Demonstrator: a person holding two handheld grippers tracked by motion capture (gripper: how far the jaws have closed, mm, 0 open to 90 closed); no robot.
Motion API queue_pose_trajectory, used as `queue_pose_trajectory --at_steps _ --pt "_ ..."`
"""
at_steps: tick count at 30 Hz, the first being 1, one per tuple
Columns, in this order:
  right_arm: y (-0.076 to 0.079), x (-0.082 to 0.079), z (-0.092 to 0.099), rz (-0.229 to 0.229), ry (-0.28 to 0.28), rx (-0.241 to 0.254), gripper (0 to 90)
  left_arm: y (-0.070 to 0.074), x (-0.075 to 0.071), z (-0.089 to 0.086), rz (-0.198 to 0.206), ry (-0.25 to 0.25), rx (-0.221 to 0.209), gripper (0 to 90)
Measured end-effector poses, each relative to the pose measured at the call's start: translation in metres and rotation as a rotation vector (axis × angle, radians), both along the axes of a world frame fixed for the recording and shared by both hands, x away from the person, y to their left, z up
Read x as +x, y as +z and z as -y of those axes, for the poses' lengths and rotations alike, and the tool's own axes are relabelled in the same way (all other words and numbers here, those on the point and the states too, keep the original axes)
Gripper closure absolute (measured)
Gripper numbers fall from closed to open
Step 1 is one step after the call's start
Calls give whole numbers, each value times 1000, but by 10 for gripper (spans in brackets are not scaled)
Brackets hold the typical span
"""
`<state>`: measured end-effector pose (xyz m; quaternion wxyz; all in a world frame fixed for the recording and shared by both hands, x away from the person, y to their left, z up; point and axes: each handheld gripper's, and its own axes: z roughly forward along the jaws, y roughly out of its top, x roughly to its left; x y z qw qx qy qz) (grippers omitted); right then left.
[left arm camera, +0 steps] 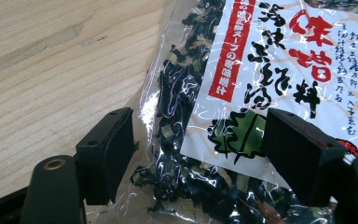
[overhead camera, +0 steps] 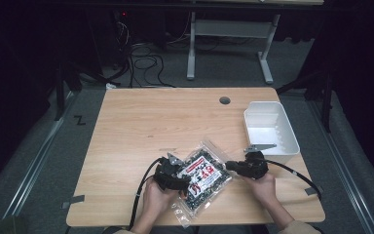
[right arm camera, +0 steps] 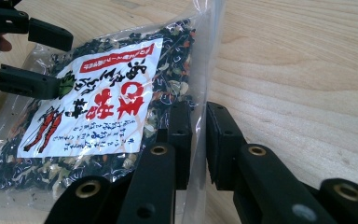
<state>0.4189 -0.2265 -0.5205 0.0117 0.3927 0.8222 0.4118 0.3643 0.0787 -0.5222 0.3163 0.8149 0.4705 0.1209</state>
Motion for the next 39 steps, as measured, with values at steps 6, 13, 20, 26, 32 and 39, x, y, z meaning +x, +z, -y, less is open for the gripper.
queue_pose_trajectory --at_steps 6,13,20,26,32,39 --pt "-3 1 -2 -18 -1 -2 803 0 0 1 2 -4 -1 254" --pt "-1 0 -1 -4 -6 7 859 0 -2 1 6 -16 -2 250" --pt "7 -5 2 50 -9 -8 899 0 -3 2 1 -25 -5 248" --pt "17 -7 4 89 -5 -4 899 2 -4 2 5 -35 -4 247" --pt "31 -8 15 117 -24 9 900 6 -6 1 19 -41 -4 250" --pt "57 -6 37 156 -51 37 900 8 -6 -2 30 -39 -3 256"
